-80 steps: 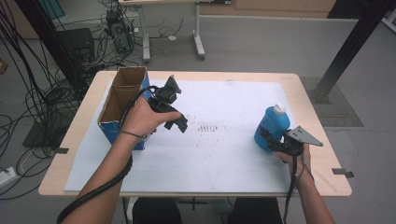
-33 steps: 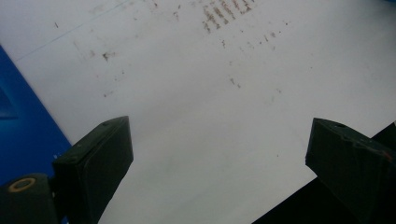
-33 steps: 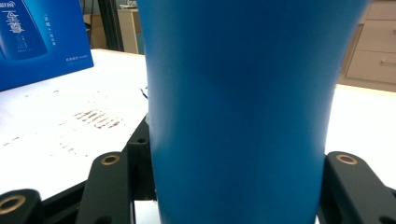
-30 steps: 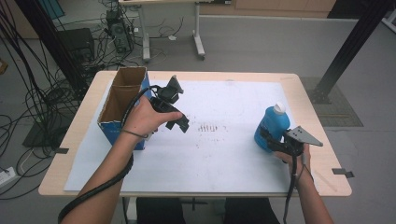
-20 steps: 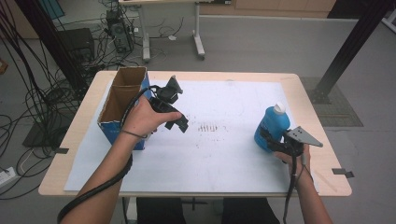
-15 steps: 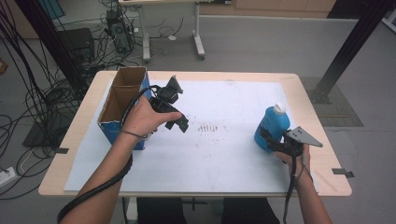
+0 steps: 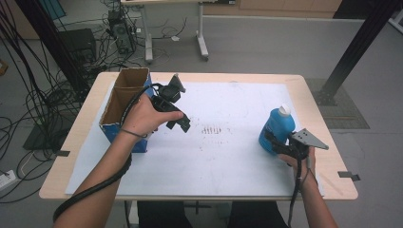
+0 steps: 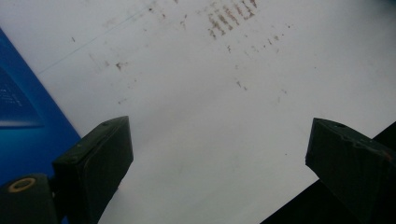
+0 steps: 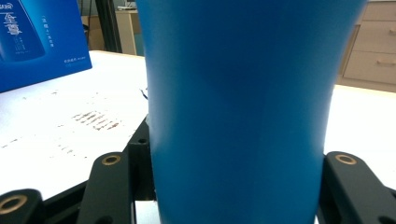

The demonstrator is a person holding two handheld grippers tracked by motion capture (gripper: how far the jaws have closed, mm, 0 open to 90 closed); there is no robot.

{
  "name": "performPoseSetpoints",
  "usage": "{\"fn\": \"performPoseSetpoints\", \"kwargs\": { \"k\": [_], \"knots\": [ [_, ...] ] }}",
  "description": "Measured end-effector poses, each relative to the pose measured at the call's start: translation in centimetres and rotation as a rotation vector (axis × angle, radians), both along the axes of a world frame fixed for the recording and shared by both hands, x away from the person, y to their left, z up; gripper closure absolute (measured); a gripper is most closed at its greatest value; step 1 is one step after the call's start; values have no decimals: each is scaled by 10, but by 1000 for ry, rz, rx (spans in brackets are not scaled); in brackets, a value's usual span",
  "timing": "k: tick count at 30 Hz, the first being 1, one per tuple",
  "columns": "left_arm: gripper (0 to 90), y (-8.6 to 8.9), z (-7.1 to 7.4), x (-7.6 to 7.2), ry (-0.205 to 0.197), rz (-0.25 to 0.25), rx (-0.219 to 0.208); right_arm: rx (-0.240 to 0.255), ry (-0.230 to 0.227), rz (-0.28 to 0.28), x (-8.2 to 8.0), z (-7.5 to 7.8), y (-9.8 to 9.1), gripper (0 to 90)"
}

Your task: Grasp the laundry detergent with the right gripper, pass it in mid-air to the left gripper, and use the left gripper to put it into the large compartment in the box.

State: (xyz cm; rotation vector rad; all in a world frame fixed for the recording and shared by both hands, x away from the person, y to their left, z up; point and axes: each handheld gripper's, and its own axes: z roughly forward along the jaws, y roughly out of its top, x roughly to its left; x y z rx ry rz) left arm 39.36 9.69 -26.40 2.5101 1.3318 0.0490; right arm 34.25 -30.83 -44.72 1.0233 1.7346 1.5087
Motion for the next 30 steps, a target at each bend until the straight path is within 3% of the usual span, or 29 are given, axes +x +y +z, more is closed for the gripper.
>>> {"fn": "performPoseSetpoints", "kwargs": {
  "k": [9, 18, 30],
  "knots": [
    [78, 6, 9, 3, -8, -18, 12, -1, 22, 12, 2, 5, 0, 439],
    [77, 6, 22, 6, -20, -56, 24, -7, 54, 34, 4, 21, 1, 440],
    [79, 0, 45, 3, -37, -190, 19, 2, 63, 143, 5, 51, 7, 441]
  ]
}}
